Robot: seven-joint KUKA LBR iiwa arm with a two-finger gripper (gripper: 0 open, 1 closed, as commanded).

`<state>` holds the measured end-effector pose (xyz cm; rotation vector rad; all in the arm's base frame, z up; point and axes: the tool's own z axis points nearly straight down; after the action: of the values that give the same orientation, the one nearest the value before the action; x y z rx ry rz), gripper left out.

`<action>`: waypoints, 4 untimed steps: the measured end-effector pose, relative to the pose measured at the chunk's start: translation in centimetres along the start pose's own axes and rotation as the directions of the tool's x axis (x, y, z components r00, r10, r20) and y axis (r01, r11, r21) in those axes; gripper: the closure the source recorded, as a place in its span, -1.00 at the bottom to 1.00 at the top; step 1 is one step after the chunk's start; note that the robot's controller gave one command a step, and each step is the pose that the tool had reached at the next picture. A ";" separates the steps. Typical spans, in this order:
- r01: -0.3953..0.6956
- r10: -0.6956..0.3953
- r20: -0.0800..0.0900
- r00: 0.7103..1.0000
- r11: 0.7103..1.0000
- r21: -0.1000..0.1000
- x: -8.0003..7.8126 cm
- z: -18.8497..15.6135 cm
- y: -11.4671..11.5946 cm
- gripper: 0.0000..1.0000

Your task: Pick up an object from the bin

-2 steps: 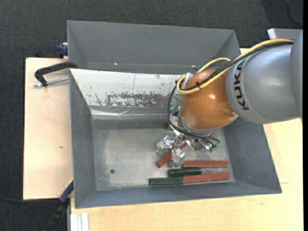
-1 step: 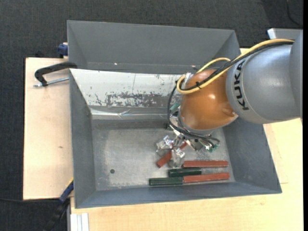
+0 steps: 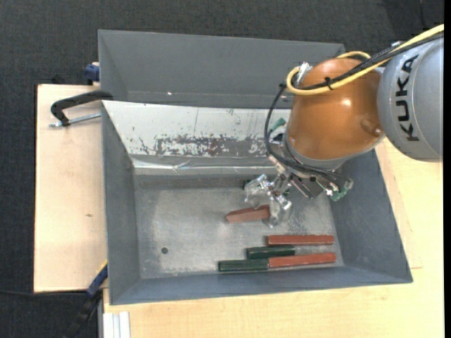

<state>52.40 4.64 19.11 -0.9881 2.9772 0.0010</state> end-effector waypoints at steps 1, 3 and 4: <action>0.000 0.000 0.000 1.000 1.000 -0.001 0.0 0.0 0.0 1.00; 0.000 0.000 0.000 1.000 1.000 -0.001 0.0 0.0 0.0 1.00; 0.000 0.000 -0.001 1.000 1.000 -0.001 0.0 0.0 0.0 1.00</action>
Offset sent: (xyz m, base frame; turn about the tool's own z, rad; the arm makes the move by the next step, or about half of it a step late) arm 0.0000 0.0000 0.0000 0.0000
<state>52.38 4.65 19.11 -0.9882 2.9781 0.0025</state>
